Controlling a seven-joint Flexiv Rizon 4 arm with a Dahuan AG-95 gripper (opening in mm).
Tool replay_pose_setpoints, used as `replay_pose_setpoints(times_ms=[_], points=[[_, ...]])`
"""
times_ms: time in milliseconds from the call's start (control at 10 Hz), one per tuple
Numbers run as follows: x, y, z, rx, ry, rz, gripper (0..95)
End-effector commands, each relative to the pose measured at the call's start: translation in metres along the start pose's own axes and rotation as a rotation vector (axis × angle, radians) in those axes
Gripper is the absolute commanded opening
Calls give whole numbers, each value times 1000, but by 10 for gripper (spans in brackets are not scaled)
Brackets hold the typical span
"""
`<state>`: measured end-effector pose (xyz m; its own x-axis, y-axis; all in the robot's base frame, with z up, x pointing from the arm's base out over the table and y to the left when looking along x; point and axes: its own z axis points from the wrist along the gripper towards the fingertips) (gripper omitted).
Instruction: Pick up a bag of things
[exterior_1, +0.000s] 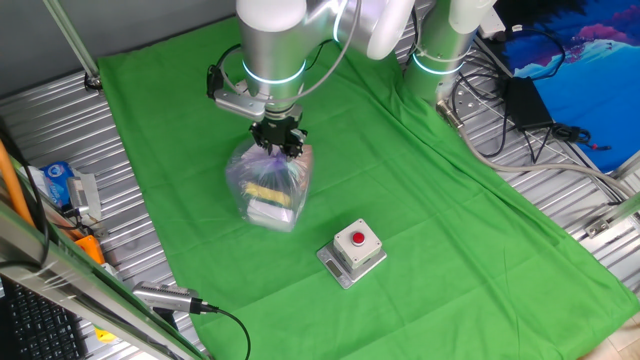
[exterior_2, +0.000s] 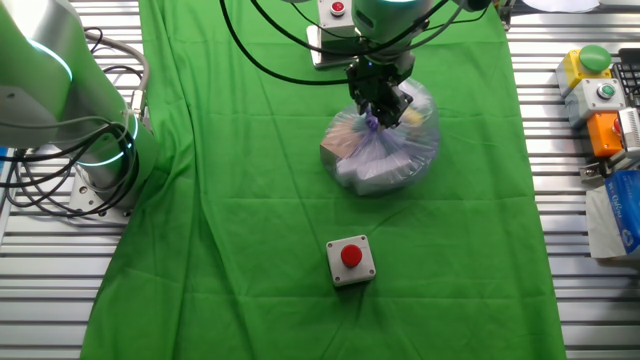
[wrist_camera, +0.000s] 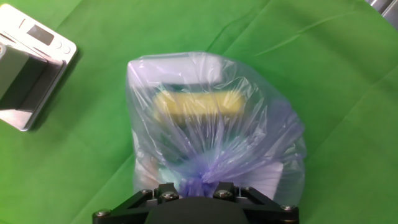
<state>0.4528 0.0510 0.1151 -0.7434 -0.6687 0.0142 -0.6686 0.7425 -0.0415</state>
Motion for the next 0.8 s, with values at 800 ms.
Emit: replay_pose_setpoints(times_ms=[800], points=[[1, 0, 1, -3, -1, -8, 380]])
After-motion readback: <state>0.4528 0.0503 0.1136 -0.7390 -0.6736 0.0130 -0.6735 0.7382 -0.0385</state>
